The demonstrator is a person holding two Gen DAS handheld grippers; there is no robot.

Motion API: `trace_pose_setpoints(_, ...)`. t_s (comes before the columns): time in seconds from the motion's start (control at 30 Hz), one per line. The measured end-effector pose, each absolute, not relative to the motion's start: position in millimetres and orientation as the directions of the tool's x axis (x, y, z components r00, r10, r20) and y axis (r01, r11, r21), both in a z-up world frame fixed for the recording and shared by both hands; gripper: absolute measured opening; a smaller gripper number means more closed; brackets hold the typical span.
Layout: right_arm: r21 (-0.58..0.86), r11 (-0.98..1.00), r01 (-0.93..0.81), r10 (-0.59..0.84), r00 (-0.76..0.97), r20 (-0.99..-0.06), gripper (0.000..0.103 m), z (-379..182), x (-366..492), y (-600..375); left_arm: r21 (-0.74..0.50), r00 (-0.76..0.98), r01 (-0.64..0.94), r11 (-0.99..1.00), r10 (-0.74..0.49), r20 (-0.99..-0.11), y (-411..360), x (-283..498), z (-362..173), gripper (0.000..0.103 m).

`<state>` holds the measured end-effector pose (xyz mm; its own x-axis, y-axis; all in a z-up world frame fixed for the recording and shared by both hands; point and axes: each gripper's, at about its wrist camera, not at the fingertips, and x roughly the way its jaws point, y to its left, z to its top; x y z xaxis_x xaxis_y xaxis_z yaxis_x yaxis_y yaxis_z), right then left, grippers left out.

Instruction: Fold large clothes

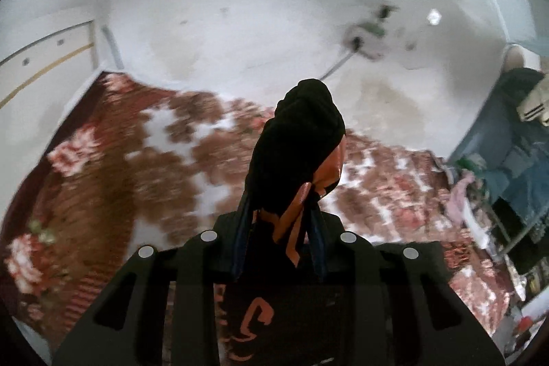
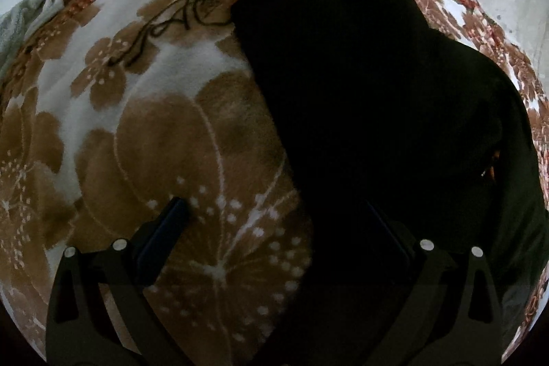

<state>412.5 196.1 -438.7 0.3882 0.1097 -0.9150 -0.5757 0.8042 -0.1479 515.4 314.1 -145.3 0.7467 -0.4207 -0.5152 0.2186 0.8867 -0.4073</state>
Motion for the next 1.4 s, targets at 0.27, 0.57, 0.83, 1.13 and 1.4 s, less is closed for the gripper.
trace_pose_setpoints(0.27,-0.152,0.813,-0.562,0.112,0.408,-0.906,0.099,-439,404,196,-0.505,0.712,0.324,0.800,-0.558,-0.426,163,503,-121,0.030)
trace_pose_setpoints(0.57,-0.120,0.819,-0.561,0.157,0.421,-0.893,0.099,-439,393,184,-0.471,0.614,0.365,0.803,-0.588,-0.526,16,481,-170,0.029)
trace_pose_setpoints(0.83,-0.089,0.813,-0.576,0.211,0.433,-0.877,0.099,-438,388,175,-0.460,0.526,0.339,0.820,-0.571,-0.630,-80,472,-256,0.030)
trace_pose_setpoints(1.13,-0.056,0.806,-0.589,0.268,0.447,-0.853,0.099,-440,382,164,-0.334,0.402,0.339,0.879,-0.457,-0.794,-148,473,-346,0.031)
trace_pose_setpoints(1.4,-0.038,0.803,-0.594,0.293,0.449,-0.844,0.099,-441,380,160,-0.142,0.380,0.419,0.897,-0.315,-0.870,-197,454,-378,0.068)
